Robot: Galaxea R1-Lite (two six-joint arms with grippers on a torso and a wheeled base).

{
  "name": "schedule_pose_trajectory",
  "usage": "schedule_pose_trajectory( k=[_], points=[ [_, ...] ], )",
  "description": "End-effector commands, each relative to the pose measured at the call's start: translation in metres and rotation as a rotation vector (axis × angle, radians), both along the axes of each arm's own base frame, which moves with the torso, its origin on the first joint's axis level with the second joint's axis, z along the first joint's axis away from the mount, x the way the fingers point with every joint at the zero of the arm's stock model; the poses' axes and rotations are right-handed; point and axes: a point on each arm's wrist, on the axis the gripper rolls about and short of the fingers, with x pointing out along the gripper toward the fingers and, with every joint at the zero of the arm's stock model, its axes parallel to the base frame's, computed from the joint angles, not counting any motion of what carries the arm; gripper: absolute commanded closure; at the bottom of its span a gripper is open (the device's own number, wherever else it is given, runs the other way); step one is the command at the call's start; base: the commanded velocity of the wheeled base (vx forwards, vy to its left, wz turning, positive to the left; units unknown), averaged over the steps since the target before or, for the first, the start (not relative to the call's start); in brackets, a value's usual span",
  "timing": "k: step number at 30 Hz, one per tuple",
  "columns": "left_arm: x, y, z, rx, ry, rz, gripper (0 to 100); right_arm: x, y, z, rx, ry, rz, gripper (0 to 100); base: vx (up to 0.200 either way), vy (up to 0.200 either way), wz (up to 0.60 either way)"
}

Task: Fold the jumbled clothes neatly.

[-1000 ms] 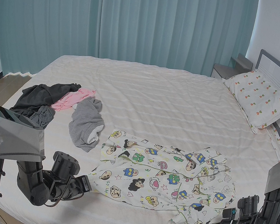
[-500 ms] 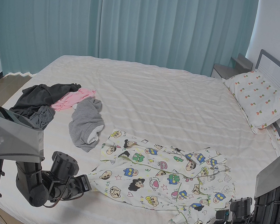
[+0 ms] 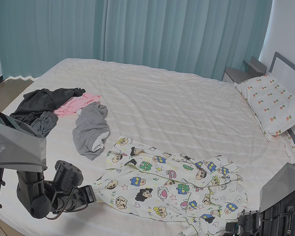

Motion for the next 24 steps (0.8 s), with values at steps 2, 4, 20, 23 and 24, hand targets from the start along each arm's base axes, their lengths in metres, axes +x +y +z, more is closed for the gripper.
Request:
schedule_pose_trajectory(
  k=[2, 4, 20, 23, 24],
  points=[
    [-0.004, -0.002, -0.001, 0.007, 0.009, -0.011, 100, -0.002, -0.004, 0.003, -0.004, 0.005, -0.018, 100, 0.0, 0.0, 0.0],
    [-0.005, -0.002, -0.003, 0.011, 0.014, -0.012, 100, -0.001, -0.008, 0.004, -0.003, 0.001, -0.036, 100, 0.0, 0.0, 0.0],
    [-0.015, -0.001, -0.007, 0.031, 0.047, -0.03, 100, -0.013, -0.051, 0.032, 0.037, 0.027, 0.03, 100, 0.0, 0.0, 0.0],
    [-0.019, -0.002, -0.006, 0.037, 0.053, -0.04, 100, -0.016, -0.056, 0.033, 0.051, 0.035, 0.037, 100, 0.0, 0.0, 0.0],
    [-0.02, -0.001, -0.007, 0.038, 0.056, -0.04, 100, -0.017, -0.057, 0.032, 0.052, 0.036, 0.035, 100, 0.0, 0.0, 0.0]
  ],
)
